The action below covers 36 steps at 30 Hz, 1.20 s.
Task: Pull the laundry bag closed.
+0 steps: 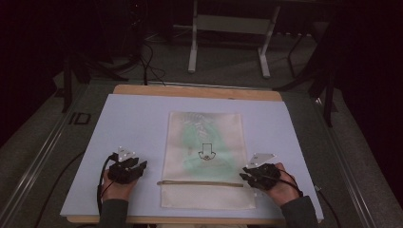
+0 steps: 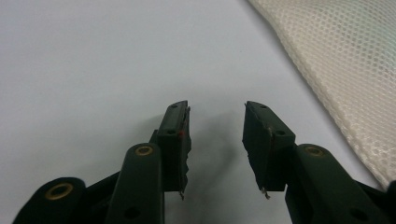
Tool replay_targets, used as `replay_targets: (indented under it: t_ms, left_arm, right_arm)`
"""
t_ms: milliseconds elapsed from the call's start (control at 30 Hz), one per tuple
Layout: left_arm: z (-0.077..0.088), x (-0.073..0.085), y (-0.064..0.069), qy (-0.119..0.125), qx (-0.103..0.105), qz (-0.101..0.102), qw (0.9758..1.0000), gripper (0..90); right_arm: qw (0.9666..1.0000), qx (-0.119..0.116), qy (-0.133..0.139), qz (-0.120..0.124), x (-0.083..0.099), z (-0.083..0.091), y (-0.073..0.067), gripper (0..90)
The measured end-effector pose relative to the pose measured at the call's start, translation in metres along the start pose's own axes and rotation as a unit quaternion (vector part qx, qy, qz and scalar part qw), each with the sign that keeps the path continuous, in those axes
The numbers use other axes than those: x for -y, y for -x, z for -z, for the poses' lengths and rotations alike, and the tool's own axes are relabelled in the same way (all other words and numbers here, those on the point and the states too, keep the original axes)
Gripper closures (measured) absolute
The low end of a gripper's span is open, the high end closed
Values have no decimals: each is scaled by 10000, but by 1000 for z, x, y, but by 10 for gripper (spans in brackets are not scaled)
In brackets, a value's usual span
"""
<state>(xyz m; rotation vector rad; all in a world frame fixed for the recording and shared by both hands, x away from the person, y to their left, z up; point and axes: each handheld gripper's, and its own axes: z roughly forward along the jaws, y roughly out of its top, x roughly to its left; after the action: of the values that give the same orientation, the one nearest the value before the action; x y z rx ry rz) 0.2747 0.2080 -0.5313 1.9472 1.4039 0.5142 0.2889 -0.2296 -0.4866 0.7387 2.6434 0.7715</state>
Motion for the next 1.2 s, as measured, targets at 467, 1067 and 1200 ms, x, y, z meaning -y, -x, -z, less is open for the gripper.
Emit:
replay_targets:
  t_ms: [467, 1067, 1200]
  left_arm:
    - [2, 0, -4, 16, 29, 39, 10000, 593]
    - [2, 0, -4, -42, 10, -23, 10000, 592]
    - [2, 0, -3, -50, -10, -59, 10000, 592]
  right_arm:
    - [9987, -200, -154, 448, -35, -15, -11, 708]
    - [9944, -583, -241, 850, -65, -38, -31, 720]
    - [9932, -657, -227, 934, -72, -43, -36, 724]
